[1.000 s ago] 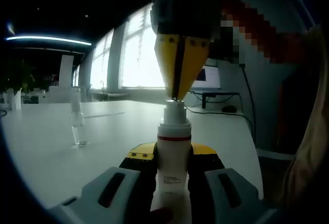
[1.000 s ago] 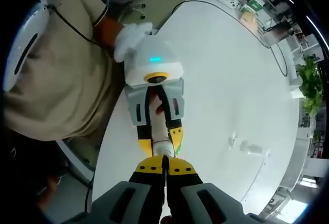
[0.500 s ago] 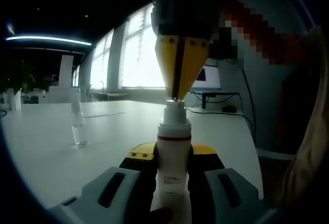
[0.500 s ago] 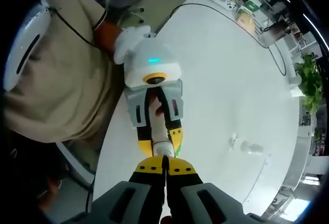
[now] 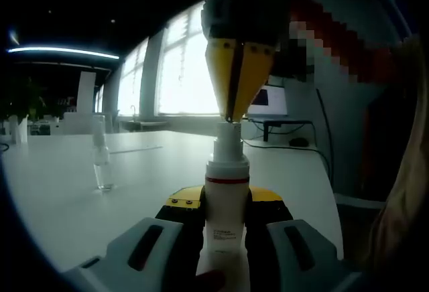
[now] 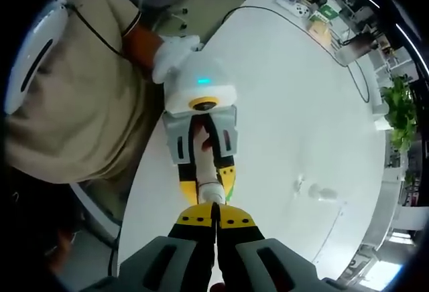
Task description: Clamp pump bottle remove cover press pump head put on cover
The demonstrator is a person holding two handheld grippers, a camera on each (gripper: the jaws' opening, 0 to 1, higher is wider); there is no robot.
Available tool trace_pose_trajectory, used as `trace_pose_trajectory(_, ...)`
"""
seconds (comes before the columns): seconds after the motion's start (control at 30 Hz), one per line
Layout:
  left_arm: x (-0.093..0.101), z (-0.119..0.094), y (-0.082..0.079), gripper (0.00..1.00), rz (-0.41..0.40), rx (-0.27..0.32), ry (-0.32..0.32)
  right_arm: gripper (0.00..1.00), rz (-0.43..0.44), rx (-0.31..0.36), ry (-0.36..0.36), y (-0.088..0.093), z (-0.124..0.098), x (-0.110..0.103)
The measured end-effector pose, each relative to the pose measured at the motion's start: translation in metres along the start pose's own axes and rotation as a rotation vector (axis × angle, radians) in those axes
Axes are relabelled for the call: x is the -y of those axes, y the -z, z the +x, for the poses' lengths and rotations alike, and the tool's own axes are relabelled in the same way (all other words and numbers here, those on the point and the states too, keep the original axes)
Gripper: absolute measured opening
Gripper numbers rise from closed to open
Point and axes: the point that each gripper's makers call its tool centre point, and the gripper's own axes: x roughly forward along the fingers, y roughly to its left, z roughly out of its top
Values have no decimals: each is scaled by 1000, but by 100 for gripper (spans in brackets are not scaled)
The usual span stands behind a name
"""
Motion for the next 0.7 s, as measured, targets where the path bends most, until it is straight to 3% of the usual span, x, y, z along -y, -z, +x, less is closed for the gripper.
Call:
trace_pose_trajectory(0.5, 2, 0, 0, 14, 0, 0, 0, 0, 32, 40, 16, 0, 0, 0)
trace_pose_trajectory(0.7, 1, 0, 0, 14, 0, 0, 0, 0, 99, 61, 39, 1, -1, 1)
